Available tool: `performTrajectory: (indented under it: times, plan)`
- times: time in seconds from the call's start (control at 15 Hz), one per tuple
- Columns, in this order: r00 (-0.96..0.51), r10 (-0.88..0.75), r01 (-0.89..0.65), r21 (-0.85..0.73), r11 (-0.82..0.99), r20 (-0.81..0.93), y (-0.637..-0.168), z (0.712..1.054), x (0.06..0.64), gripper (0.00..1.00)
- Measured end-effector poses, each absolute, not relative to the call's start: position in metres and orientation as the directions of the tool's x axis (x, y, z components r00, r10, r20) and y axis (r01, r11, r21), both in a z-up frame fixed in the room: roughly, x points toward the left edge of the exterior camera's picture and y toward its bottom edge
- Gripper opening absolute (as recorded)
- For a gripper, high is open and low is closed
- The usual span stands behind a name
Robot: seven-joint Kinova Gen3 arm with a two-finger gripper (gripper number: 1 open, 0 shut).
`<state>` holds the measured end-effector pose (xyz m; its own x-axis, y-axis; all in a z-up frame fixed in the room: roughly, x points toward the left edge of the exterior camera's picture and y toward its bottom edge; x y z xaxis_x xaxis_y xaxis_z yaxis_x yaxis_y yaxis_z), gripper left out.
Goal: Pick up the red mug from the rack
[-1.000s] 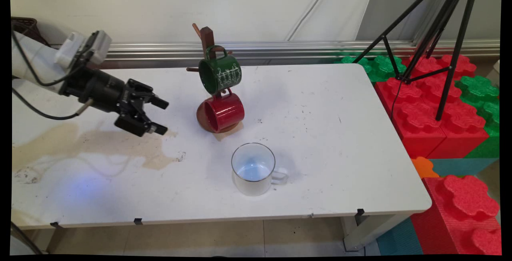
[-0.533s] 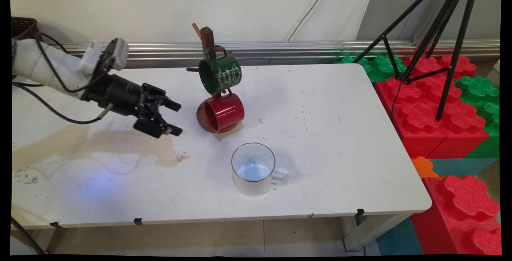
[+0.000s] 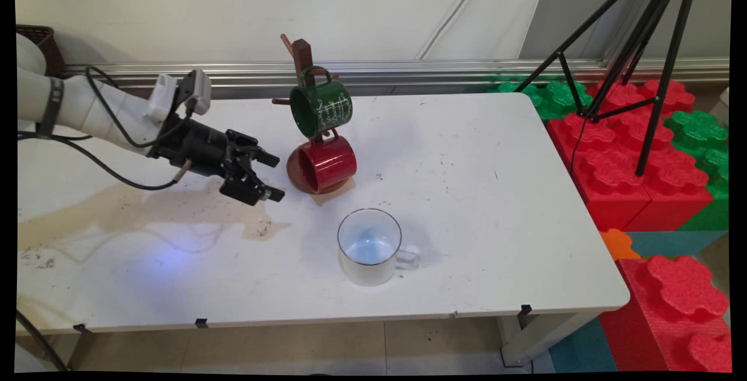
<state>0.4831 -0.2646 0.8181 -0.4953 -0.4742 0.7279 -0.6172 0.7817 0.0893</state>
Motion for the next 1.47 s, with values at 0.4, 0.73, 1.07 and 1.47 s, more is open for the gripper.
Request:
performTrajectory:
  times: [0.4,0.73,1.07,1.47]
  plan:
    - [-0.485,-0.475,-0.630,0.083,0.772,0.735,-0.270,0.801,0.476,1.00]
    - [-0.475,-0.465,-0.631,0.079,0.771,0.747,-0.273,0.788,0.471,1.00]
    - [-0.440,-0.455,-0.639,0.086,0.765,0.774,-0.276,0.778,0.463,1.00]
    - [-0.383,-0.458,-0.665,0.105,0.739,0.802,-0.279,0.771,0.458,1.00]
